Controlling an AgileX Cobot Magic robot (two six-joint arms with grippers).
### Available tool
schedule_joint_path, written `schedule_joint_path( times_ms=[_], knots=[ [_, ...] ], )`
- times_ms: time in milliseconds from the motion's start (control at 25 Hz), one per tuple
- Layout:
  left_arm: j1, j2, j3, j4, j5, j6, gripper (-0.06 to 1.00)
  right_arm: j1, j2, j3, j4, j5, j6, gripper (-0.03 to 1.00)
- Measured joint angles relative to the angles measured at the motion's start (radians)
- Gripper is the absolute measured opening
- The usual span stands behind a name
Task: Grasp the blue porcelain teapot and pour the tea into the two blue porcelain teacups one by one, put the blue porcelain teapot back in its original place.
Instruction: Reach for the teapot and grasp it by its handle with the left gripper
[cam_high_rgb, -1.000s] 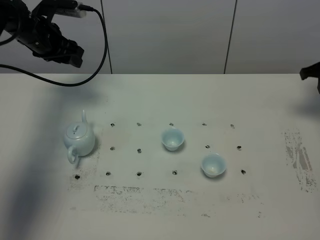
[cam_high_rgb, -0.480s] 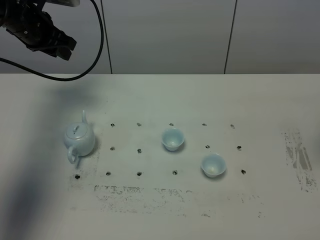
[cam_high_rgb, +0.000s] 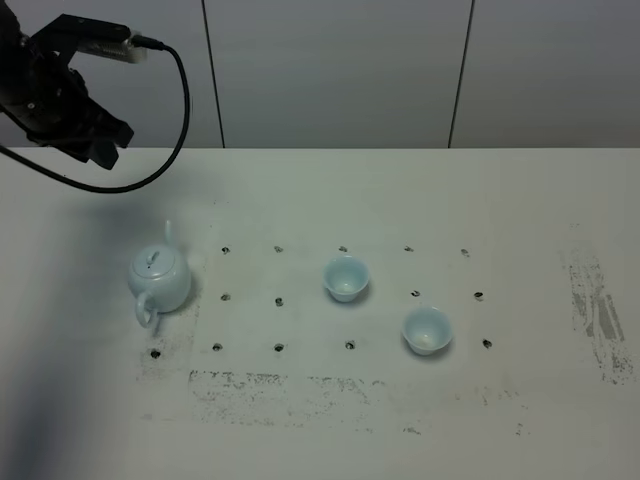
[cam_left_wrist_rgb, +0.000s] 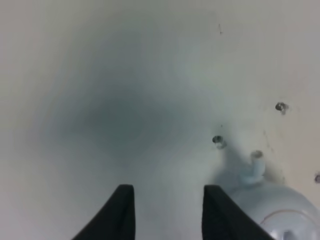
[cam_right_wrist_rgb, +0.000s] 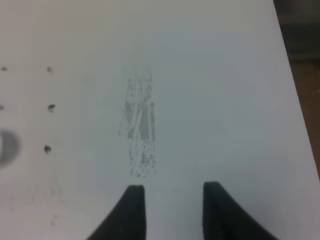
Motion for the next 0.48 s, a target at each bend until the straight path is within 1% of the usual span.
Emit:
schedule_joint_path(
  times_ms=[160, 280, 320, 400, 480],
  knots=[
    [-0.01, -0.144, 0.228, 0.001, -0.145, 0.042, 0.39, 0.0, -0.166, 0.089, 0.007, 0.005, 0.017, 0.29],
    [-0.04, -0.234, 0.391, 0.003, -0.264, 0.059, 0.38, 0.0, -0.271, 0.157, 0.016, 0.015, 0.035, 0.29],
    [-0.053, -0.264, 0.425, 0.003, -0.306, 0.061, 0.38, 0.0, -0.302, 0.176, 0.018, 0.023, 0.042, 0.29],
    [-0.079, -0.312, 0.477, 0.003, -0.346, 0.052, 0.37, 0.0, -0.351, 0.208, 0.019, 0.052, 0.051, 0.29],
    [-0.107, -0.355, 0.493, 0.002, -0.327, 0.011, 0.36, 0.0, -0.397, 0.234, 0.02, 0.081, 0.052, 0.29]
  ],
)
